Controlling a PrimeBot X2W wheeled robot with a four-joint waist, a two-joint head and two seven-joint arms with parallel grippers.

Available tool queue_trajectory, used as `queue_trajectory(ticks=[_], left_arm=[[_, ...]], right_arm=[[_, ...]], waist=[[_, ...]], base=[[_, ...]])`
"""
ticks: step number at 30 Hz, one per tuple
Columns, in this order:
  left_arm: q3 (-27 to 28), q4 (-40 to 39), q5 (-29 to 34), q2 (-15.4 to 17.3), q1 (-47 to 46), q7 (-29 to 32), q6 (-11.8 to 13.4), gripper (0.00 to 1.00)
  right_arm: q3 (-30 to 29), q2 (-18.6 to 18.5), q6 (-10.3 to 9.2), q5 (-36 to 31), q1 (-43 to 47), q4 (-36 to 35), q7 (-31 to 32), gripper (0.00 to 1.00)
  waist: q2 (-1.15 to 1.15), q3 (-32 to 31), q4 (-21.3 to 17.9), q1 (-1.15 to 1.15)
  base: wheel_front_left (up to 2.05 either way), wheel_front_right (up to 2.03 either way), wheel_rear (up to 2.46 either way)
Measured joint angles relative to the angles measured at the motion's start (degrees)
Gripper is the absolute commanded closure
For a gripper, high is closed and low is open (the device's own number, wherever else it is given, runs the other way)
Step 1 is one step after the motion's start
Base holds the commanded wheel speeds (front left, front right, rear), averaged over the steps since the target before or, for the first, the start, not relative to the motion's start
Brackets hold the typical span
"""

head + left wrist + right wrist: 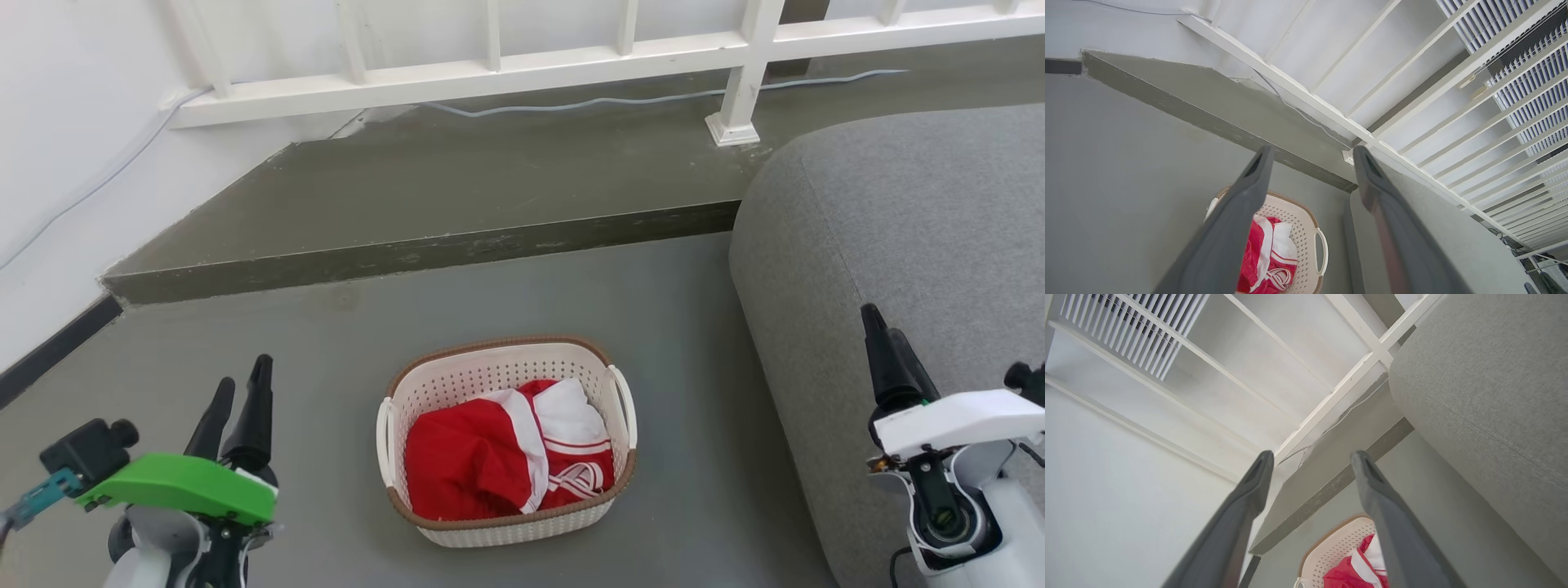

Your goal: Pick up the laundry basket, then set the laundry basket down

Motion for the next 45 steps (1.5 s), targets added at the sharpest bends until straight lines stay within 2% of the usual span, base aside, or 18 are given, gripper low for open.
queue_trajectory(ticks=[7, 15, 45], left_arm=[[-1.4, -1.4, 7.0, 0.1, -0.7, -1.1, 2.0, 0.0], [-3.3, -2.2, 13.3, 0.2, -0.8, -2.4, 3.2, 0.0], [-6.3, -1.7, 31.8, -0.1, -0.7, -7.1, 8.3, 0.0]], right_arm=[[2.0, -1.0, -1.86, -6.6, -0.2, -0.2, -1.3, 0.0], [4.0, -1.5, -3.01, -12.9, -0.2, -0.2, -2.5, 0.0], [9.9, -2.2, -6.99, -33.6, -0.6, 1.3, -7.5, 0.0]], waist=[[0.0, 0.0, 0.2, 0.0], [0.0, 0.0, 0.2, 0.0], [0.0, 0.3, 0.3, 0.0]], base=[[0.0, 0.0, 0.0], [0.0, 0.0, 0.0], [0.0, 0.0, 0.0]])
